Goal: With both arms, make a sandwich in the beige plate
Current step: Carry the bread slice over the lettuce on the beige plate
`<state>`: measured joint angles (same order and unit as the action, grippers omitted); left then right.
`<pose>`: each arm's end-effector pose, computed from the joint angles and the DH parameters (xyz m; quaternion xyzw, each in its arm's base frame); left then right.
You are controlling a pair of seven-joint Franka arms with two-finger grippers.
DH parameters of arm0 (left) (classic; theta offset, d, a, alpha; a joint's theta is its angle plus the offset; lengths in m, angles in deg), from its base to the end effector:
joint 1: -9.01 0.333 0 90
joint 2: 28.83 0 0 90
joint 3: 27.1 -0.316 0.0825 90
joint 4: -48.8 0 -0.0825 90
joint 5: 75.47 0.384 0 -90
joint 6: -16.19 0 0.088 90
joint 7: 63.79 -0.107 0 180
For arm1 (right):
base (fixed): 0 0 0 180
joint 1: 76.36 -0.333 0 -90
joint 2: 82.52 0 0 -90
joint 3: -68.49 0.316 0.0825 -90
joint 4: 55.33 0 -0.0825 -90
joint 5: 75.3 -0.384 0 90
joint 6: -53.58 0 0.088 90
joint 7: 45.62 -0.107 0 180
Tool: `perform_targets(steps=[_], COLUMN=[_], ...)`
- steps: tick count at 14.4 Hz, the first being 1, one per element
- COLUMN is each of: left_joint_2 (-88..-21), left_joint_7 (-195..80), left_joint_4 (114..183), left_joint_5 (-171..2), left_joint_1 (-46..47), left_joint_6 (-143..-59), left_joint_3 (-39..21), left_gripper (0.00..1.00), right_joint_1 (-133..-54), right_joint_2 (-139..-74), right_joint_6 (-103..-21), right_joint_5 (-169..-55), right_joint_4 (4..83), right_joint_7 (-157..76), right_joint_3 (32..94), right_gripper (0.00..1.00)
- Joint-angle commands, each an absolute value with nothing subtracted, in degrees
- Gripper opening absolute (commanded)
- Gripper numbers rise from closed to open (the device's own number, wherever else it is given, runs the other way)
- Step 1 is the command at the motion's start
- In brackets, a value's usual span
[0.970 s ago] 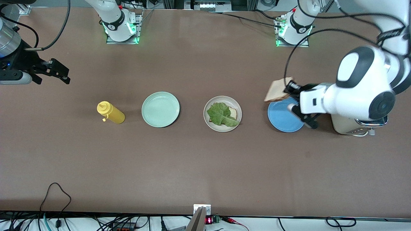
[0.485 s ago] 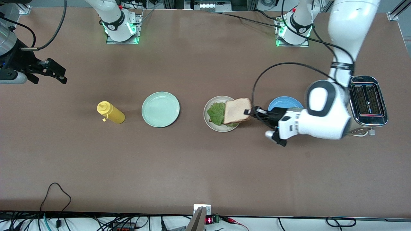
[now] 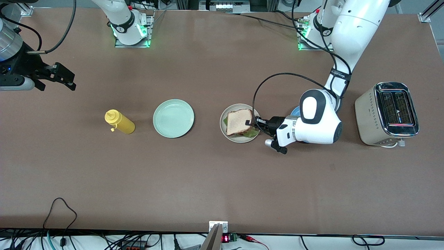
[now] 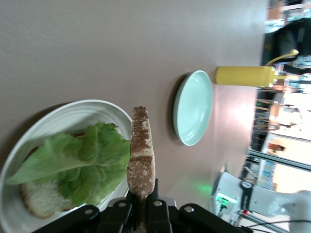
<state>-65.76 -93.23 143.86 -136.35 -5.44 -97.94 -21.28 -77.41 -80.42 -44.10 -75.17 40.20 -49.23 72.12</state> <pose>0.6124 -0.2753 0.2403 0.8761 -0.0971 -0.1000 0.4616 0.5529 0.0457 0.6110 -0.9993 -0.0095 -0.0371 0.0004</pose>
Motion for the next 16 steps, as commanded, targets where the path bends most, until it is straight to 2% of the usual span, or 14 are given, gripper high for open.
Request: perform_targets(steps=[1,5,6,7,8,9,13,16], left_joint_2=[-66.0,-67.1,-67.8,-68.2,-68.6,-68.5,-66.8,-63.6], left_joint_7=[-104.7,-107.7,-108.4,-108.4,-108.4,-108.6,-108.4,-107.4], left_joint_4=[148.9,150.7,150.8,150.8,150.8,150.8,150.2,149.5], left_joint_5=[-145.1,-145.4,-145.4,-145.4,-145.4,-145.3,-143.3,-134.7], left_joint_1=[-4.7,-4.6,-4.5,-4.4,-4.4,-4.3,-4.2,-4.1], left_joint_6=[-98.3,-98.5,-98.6,-98.6,-98.6,-98.6,-98.4,-98.1], left_joint_3=[-21.1,-21.2,-21.2,-21.2,-21.3,-21.6,-22.5,-23.4], left_gripper=[0.02,0.03,0.08,0.19,0.39,0.99,1.00,1.00], right_joint_1=[-77.2,-77.1,-77.1,-77.1,-77.1,-77.2,-77.2,-77.2], right_joint_2=[-79.4,-79.4,-79.4,-79.4,-79.4,-79.4,-79.4,-79.4], right_joint_6=[-43.3,-43.2,-43.2,-43.2,-43.3,-43.3,-43.3,-43.3], right_joint_5=[-75.1,-75.0,-75.0,-75.0,-75.0,-74.9,-74.9,-74.9], right_joint_4=[40.6,40.6,40.6,40.6,40.6,40.6,40.6,40.6], right_joint_7=[-49.6,-49.2,-49.2,-49.2,-49.4,-49.4,-49.5,-49.5], right_joint_3=[72.4,72.4,72.4,72.4,72.4,72.5,72.6,72.6], right_gripper=[1.00,1.00,1.00,1.00,1.00,1.00,1.00,1.00])
